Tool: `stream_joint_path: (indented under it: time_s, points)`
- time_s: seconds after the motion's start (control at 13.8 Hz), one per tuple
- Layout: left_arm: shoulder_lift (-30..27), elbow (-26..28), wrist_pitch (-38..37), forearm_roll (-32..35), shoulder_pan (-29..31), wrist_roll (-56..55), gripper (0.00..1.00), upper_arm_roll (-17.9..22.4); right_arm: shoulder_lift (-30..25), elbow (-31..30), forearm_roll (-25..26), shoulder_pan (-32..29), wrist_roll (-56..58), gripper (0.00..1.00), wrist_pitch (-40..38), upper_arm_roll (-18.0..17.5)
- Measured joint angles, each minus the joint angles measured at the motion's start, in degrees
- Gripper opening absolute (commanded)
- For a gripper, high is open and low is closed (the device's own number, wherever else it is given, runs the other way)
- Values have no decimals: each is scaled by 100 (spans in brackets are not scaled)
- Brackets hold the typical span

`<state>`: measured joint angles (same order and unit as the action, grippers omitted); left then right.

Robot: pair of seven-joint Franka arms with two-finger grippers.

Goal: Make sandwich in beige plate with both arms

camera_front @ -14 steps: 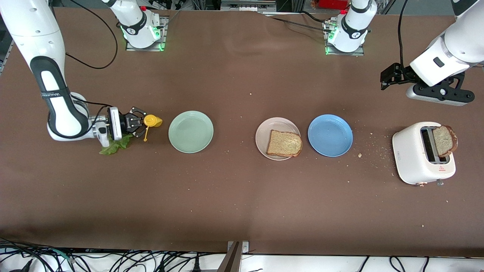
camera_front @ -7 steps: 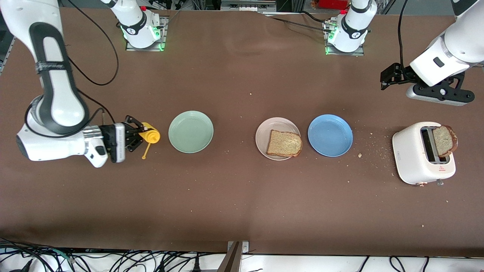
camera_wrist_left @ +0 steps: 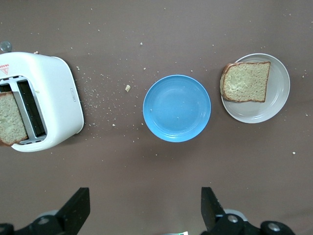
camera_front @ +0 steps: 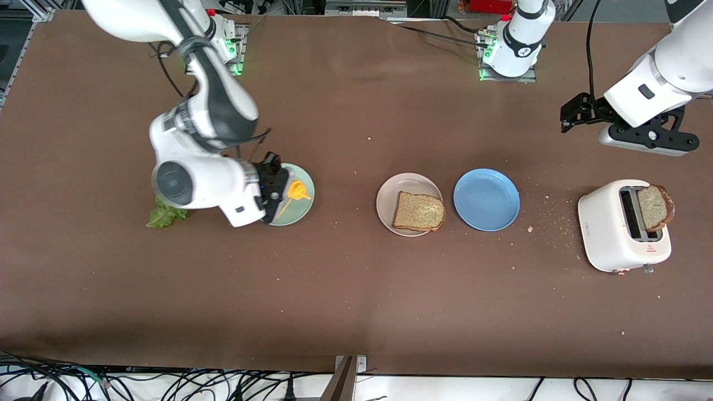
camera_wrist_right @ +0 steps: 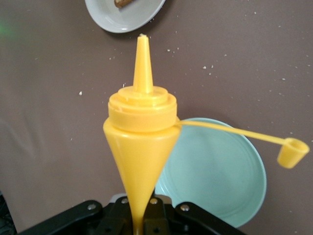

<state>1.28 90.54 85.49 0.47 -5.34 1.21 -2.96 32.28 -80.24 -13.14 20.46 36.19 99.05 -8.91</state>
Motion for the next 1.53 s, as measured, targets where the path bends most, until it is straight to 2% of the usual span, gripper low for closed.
stream_joint_path:
  time_s: [0.44,0.58,0.73,0.94,1.24,1.53]
  points:
    - [2,0,-1,0,0,0,100,2,624,353,1626,1448,-2696,0,751,-157]
    - [2,0,-1,0,0,0,100,2,870,372,2217,1716,-3443,0,1065,-326]
    - [2,0,-1,0,0,0,100,2,1084,385,3026,1939,-3901,0,1331,-377]
    - [3,0,-1,0,0,0,100,3,1359,397,4118,2177,-4252,0,1734,-384]
    - [3,0,-1,0,0,0,100,3,1680,631,5082,2438,-4308,0,1774,-388]
    - [4,0,-2,0,0,0,100,3,1827,771,5830,2561,-4274,0,1095,-389]
